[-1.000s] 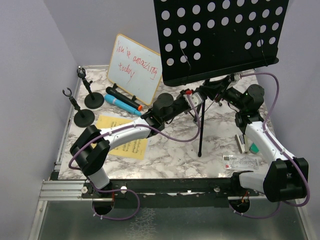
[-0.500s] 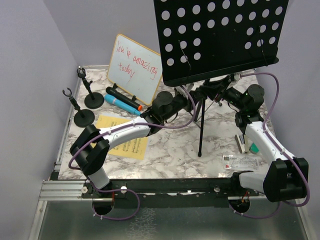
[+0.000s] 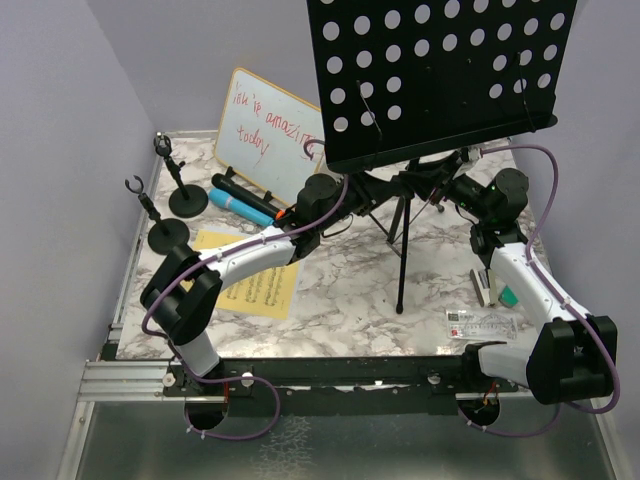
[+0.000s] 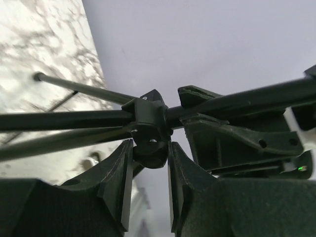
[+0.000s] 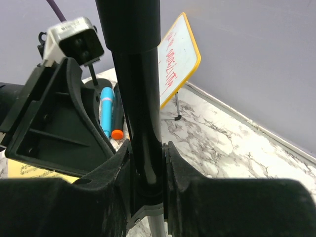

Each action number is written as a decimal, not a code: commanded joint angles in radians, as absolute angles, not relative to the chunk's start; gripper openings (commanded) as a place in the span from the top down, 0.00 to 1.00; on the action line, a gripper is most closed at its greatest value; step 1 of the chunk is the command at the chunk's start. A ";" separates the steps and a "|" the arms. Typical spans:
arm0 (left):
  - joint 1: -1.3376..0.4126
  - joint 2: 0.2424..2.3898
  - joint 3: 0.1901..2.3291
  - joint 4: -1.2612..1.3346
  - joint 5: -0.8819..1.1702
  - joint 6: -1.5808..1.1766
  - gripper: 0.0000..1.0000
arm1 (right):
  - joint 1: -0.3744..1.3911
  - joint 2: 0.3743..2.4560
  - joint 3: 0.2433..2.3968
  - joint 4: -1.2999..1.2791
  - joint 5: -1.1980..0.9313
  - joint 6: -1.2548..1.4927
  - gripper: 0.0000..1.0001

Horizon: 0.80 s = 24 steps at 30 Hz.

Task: Pack up the instrument practice props
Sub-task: Unscrew the knob on the music stand.

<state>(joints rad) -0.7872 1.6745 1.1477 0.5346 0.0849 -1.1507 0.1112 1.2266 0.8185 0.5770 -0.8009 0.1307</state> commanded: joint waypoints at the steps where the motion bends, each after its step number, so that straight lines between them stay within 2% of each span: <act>1: -0.775 1.691 1.094 0.546 0.103 -1.497 0.98 | 0.130 1.232 0.805 0.383 -0.882 0.140 0.99; 8: -0.770 1.593 1.055 0.522 0.009 -1.364 0.64 | 0.130 1.235 0.810 0.375 -0.876 0.143 0.99; 11: -0.770 1.549 1.034 0.526 -0.041 -1.242 0.54 | 0.130 1.234 0.811 0.373 -0.876 0.141 0.99; 16: -0.770 1.491 1.010 0.566 -0.039 -0.962 0.44 | 0.130 1.232 0.813 0.371 -0.877 0.136 0.99; 24: -0.778 1.443 0.936 0.657 0.159 -0.342 0.35 | 0.130 1.230 0.814 0.370 -0.887 0.130 0.99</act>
